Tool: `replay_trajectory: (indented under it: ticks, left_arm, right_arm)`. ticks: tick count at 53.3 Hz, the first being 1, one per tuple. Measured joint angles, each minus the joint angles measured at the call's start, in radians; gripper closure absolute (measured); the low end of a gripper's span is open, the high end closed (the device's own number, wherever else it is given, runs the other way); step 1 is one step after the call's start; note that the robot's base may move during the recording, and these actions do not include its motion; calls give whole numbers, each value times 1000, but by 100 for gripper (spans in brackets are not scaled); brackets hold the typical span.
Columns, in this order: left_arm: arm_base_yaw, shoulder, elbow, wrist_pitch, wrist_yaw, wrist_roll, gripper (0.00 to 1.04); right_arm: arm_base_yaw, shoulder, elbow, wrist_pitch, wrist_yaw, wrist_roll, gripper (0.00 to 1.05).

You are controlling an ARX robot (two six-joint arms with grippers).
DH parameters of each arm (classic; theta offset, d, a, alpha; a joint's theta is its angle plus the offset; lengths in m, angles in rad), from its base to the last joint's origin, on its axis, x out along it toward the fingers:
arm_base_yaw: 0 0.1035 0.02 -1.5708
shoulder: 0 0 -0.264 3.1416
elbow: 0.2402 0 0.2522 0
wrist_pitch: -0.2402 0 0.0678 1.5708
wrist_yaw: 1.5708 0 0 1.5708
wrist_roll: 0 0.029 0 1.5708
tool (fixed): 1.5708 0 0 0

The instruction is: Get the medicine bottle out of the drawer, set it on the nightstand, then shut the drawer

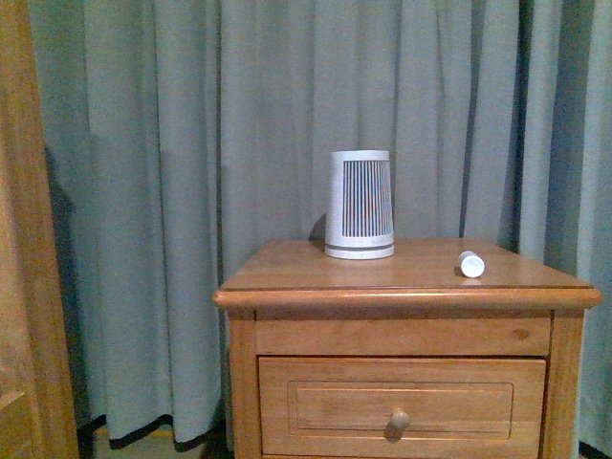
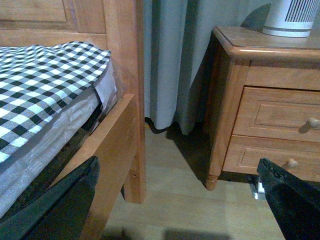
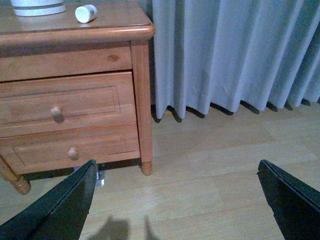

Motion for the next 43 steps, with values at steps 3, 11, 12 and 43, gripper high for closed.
replay_trajectory:
  ticks: [3, 11, 12, 43]
  left_arm:
    - [0, 0, 0, 0, 0, 0, 7]
    - [0, 0, 0, 0, 0, 0, 7]
    - [0, 0, 0, 0, 0, 0, 7]
    - [0, 0, 0, 0, 0, 0, 7]
  right_arm:
    - [-10, -15, -5, 7, -75, -14, 38]
    - [-14, -52, -46, 11, -78, -27, 67]
    - [-14, -55, -47, 10, -79, -27, 69]
    - [-15, -59, -47, 12, -80, -34, 72]
